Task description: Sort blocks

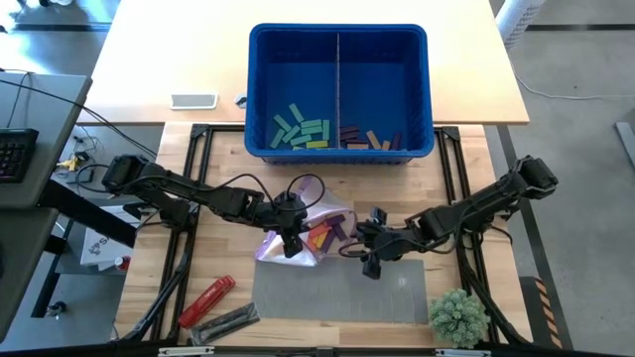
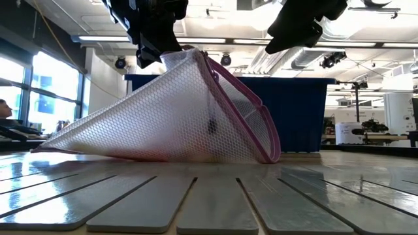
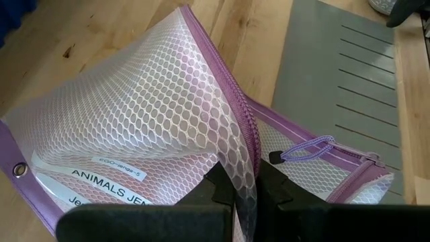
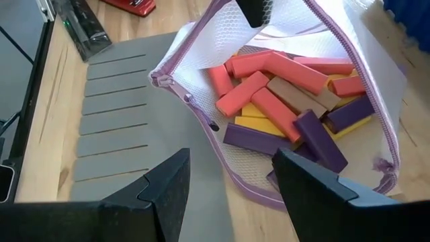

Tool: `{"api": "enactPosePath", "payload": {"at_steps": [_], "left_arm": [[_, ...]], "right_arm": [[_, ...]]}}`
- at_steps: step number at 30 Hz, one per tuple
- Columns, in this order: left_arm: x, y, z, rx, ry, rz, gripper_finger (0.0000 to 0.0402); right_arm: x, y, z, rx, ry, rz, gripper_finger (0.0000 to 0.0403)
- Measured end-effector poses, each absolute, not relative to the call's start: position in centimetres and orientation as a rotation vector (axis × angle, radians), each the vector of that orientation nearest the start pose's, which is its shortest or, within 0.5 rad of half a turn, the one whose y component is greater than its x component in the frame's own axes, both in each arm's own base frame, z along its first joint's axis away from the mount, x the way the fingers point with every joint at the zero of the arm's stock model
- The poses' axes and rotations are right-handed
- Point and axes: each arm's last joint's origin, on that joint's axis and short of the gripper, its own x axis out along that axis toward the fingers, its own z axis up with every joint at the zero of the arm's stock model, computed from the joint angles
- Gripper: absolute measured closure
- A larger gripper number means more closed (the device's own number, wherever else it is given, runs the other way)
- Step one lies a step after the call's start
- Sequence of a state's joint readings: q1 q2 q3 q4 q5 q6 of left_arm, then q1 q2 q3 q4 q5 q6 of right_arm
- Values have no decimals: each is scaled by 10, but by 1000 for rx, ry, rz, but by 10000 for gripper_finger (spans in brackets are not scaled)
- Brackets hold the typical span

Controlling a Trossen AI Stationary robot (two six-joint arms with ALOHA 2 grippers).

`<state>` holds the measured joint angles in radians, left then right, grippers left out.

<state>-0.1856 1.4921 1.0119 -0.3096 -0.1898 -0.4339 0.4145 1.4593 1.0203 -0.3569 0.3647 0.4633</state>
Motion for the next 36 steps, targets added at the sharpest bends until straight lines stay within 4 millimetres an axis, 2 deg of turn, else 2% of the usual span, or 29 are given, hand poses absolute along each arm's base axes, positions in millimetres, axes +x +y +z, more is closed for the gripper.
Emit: {"api": "enactPosePath", "payload": {"at_steps": [7, 11, 16, 19, 25, 36], "left_arm": [[308, -52, 238, -265, 759, 171, 402], [308, -52, 238, -264, 759, 172, 402], [308, -52, 238, -263, 759, 173, 402], [308, -52, 238, -263, 758, 173, 402], [308, -52, 238, -272, 757, 178, 402], [308, -52, 238, -261, 748, 200, 402]], "right_arm": [[282, 113, 247, 103, 721, -125, 202], [286, 106, 233, -9, 748, -175, 202], [301, 105, 218, -55, 756, -128, 202], [307, 107, 212, -32, 742, -135, 202], [310, 102, 208, 50, 695, -308, 202], [310, 104, 209, 99, 686, -304, 202]]}}
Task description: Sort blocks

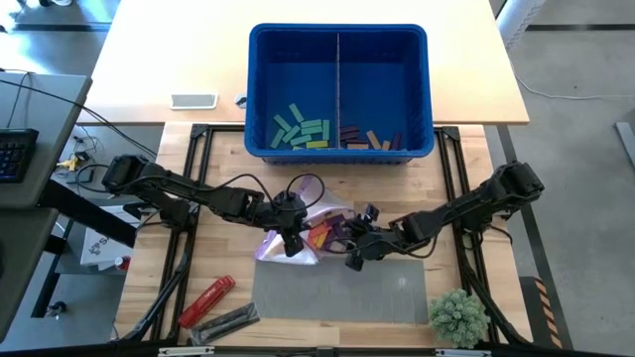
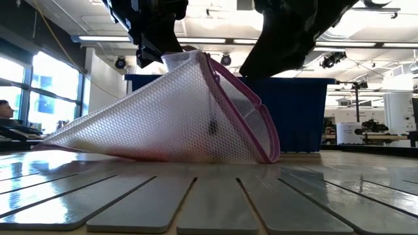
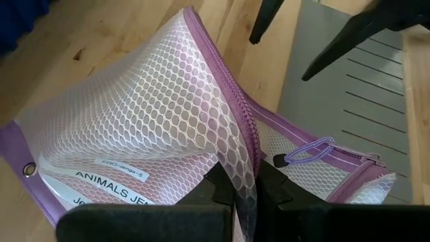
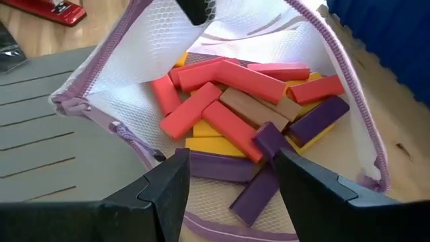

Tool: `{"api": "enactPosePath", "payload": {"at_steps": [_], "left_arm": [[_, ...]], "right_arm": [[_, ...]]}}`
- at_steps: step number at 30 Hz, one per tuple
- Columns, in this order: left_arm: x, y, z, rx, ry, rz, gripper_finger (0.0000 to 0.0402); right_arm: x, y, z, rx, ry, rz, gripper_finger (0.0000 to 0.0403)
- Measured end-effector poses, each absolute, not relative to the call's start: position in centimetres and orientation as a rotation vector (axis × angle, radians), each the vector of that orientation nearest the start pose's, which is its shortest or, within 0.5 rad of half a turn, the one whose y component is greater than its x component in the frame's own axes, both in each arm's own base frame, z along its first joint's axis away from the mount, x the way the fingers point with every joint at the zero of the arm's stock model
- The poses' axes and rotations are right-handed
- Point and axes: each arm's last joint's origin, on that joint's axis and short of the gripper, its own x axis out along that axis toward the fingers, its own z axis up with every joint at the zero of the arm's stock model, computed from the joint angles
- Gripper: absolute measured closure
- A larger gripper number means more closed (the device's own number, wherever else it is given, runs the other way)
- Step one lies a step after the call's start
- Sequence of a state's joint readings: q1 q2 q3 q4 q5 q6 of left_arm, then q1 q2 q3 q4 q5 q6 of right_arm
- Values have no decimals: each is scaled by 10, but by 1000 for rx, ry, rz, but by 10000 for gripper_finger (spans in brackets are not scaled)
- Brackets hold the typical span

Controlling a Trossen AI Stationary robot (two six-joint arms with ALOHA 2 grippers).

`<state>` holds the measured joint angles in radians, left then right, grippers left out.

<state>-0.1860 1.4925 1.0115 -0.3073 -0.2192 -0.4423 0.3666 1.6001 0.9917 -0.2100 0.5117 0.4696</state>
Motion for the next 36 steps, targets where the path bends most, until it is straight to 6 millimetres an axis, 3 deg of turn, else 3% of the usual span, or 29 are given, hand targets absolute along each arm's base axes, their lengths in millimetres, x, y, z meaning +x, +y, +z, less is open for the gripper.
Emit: {"api": "enactPosePath", "payload": {"at_steps": [11, 21, 26, 36], "left_arm": [[308, -51, 239, -261, 748, 201, 402], [308, -51, 238, -260, 749, 201, 402], [308, -51, 238, -260, 748, 201, 402], [308, -51, 238, -242, 747, 203, 402]], "right_arm": [[311, 112, 215, 112, 649, -266, 202], [324, 118, 249, 22, 589, -209, 202], [325, 118, 252, -23, 591, -190, 202], [324, 120, 251, 61, 619, -127, 202]]}}
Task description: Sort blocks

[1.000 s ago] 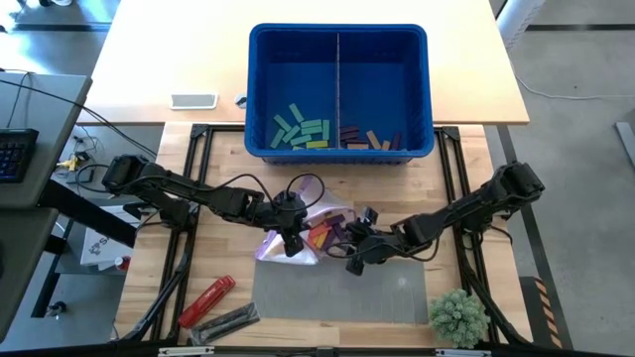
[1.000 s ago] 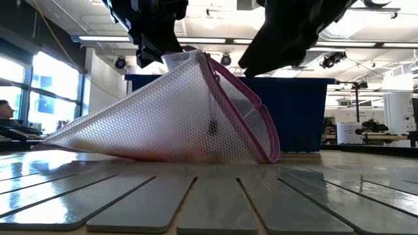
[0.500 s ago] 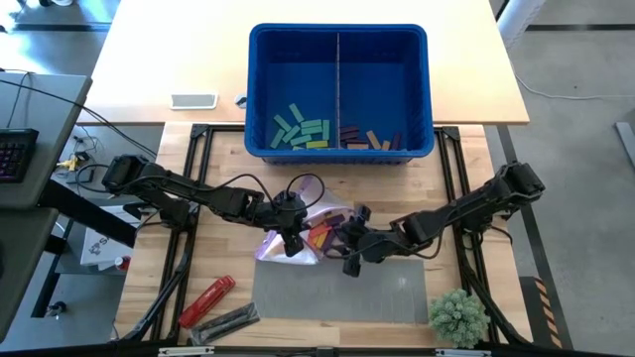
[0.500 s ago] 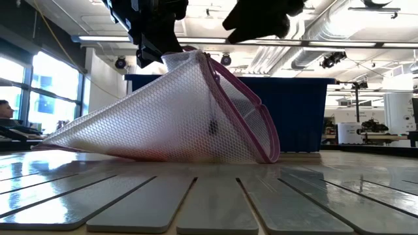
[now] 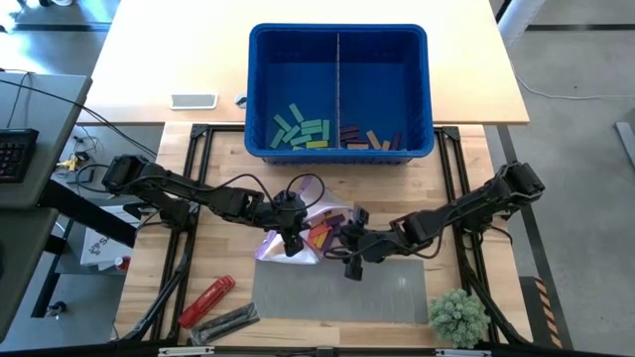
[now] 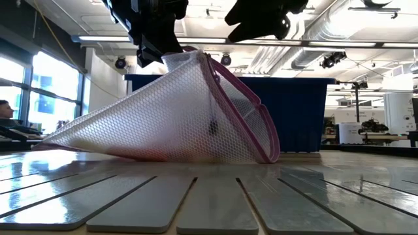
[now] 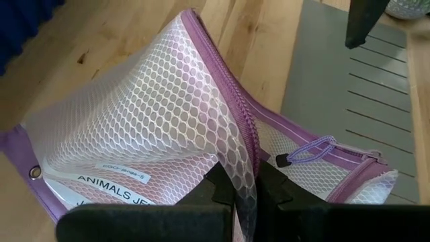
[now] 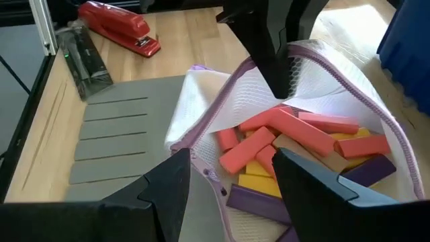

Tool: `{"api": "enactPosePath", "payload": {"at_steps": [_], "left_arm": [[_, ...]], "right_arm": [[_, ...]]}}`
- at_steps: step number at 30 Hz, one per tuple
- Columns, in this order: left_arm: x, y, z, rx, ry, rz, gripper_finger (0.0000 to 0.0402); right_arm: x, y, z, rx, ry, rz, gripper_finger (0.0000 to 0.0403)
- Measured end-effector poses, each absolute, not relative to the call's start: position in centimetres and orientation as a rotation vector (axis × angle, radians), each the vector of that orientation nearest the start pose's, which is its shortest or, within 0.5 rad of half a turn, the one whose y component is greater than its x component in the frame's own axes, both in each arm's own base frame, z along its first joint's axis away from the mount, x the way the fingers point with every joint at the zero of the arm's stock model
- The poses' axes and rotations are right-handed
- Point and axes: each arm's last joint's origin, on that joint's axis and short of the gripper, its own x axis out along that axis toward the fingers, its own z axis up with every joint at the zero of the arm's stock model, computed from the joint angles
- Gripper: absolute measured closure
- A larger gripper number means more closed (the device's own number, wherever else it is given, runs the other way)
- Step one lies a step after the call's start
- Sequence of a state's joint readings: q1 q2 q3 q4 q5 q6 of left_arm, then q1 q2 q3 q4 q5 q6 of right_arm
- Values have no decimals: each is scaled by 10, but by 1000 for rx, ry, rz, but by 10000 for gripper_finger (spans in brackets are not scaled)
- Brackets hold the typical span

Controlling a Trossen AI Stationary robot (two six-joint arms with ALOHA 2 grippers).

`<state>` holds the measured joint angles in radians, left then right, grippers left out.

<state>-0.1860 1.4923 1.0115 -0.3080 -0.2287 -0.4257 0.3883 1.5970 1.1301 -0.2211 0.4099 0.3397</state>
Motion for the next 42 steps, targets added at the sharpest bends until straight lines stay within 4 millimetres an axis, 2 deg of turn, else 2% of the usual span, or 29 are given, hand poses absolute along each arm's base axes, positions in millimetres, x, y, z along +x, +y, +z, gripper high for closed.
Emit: {"api": "enactPosePath", "payload": {"at_steps": [42], "left_arm": [[308, -51, 238, -241, 748, 202, 402]], "right_arm": [[325, 115, 250, 110, 625, -165, 202]]}}
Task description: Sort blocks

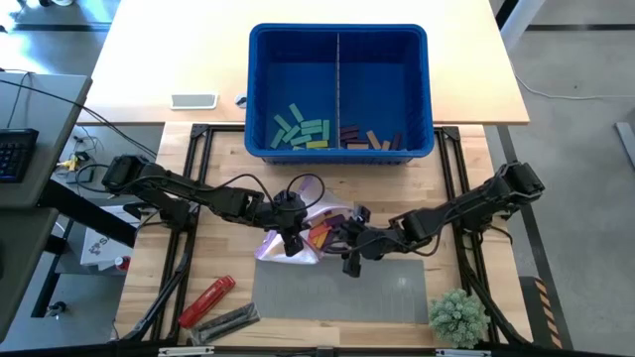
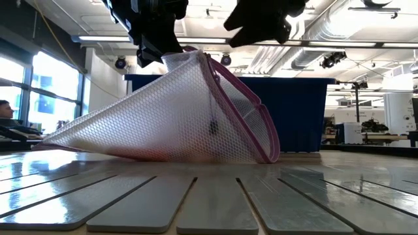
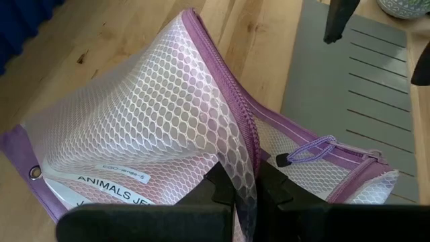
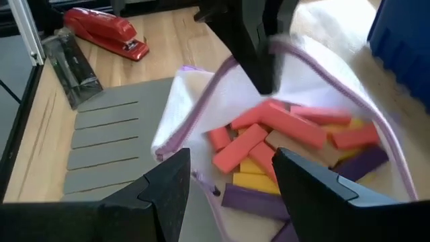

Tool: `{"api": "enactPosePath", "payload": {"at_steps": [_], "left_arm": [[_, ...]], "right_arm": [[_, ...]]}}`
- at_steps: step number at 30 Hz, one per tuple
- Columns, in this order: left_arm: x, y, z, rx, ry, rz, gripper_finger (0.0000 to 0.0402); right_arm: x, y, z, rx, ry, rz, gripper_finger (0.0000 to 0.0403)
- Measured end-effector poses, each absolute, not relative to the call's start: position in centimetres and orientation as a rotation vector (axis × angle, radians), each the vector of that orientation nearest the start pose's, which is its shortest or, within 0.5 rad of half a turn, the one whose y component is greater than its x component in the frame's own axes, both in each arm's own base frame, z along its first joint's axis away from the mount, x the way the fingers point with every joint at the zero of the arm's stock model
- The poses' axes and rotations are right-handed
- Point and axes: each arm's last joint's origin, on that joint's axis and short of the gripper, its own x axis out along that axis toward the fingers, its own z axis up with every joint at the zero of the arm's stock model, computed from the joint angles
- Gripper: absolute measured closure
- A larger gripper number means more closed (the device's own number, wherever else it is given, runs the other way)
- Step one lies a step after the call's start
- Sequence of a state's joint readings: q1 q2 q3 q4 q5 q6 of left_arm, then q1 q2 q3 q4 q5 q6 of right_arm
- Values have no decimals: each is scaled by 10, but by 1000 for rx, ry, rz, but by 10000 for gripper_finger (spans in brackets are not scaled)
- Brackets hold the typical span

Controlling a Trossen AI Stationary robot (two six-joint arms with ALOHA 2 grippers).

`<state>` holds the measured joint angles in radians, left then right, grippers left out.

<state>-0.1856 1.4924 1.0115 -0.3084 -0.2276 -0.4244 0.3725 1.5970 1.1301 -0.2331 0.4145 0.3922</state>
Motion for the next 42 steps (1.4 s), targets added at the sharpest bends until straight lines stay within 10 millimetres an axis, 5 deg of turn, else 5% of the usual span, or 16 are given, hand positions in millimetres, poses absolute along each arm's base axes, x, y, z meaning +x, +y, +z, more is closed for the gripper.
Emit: {"api": "enactPosePath", "payload": {"at_steps": [10, 23, 42], "left_arm": [[308, -51, 238, -242, 748, 202, 402], [308, -51, 238, -248, 750, 196, 402], [308, -51, 238, -260, 750, 201, 402]], "right_arm": [[319, 111, 248, 245, 722, -276, 202], [331, 94, 299, -30, 693, -273, 202], [333, 94, 306, -43, 674, -266, 202]]}}
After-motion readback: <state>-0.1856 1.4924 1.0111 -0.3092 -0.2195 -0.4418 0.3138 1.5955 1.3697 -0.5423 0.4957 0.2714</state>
